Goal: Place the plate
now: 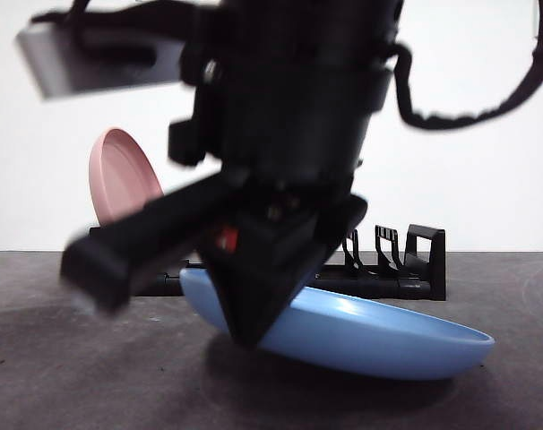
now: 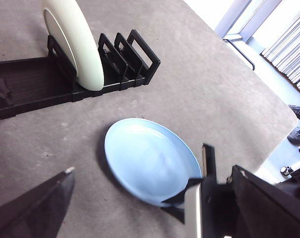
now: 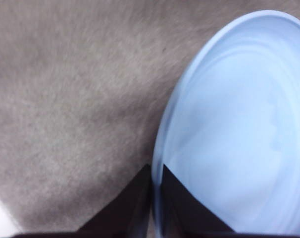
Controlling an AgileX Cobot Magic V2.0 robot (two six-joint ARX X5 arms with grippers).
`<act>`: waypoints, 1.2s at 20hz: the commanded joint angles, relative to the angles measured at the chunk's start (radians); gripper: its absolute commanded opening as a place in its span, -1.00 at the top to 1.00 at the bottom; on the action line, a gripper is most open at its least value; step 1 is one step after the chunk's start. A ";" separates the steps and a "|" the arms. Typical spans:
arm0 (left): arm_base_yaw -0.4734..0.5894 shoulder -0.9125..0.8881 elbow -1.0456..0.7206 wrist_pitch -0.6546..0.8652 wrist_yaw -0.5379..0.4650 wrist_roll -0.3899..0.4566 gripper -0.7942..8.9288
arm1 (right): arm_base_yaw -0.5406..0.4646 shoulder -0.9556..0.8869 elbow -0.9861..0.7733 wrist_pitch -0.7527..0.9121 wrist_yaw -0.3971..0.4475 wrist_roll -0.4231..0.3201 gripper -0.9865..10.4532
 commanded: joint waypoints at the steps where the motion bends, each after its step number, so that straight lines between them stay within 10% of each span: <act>1: -0.004 0.005 0.025 0.012 0.002 0.002 -0.19 | 0.015 0.042 0.011 0.010 0.010 0.014 0.81; 5: -0.004 0.005 0.025 0.012 0.002 0.002 -0.19 | 0.016 0.047 0.011 0.029 0.010 0.024 0.75; 9: -0.004 0.005 0.025 0.011 0.002 0.002 -0.19 | 0.015 0.039 0.018 0.026 -0.052 0.077 0.16; 17: -0.004 0.011 0.025 0.011 0.002 -0.001 -0.19 | -0.112 -0.257 0.068 -0.008 -0.410 0.150 0.01; 24: -0.004 0.061 0.025 0.013 0.002 -0.022 -0.19 | -0.472 -0.586 0.068 -0.007 -0.798 0.100 0.01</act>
